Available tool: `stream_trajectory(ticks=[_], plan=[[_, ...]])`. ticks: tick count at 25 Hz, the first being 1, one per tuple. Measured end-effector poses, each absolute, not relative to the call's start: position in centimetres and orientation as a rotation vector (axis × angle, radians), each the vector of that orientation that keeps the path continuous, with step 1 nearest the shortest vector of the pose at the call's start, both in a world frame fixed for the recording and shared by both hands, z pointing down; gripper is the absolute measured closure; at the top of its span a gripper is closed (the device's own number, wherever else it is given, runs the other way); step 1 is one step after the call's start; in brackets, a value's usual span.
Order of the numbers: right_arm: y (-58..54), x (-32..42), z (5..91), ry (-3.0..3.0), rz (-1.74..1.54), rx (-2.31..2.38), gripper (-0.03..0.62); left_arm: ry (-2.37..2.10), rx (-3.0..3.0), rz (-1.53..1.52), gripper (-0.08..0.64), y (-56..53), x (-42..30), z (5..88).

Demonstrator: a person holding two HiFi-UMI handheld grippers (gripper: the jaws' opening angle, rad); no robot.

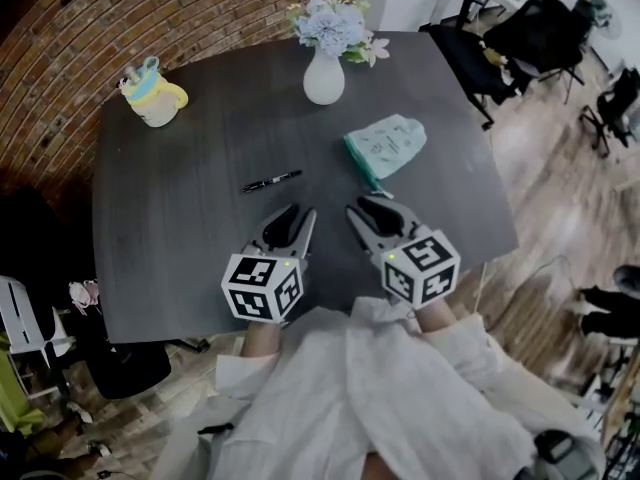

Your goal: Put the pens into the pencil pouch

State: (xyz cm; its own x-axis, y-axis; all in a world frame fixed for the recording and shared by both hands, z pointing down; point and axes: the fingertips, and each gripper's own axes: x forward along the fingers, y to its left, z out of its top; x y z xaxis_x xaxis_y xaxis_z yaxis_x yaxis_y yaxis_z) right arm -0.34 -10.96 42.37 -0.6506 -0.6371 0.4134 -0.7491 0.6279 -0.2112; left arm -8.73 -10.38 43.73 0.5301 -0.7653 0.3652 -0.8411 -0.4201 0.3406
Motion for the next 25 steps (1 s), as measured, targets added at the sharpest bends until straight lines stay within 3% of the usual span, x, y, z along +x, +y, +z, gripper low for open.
stream_trajectory(ticks=[25], plan=[[-17.4, 3.4, 44.3, -2.412, 0.417, 1.006, 0.505, -1.323, 2.250, 0.196, 0.468, -12.0, -6.8, 44.3]])
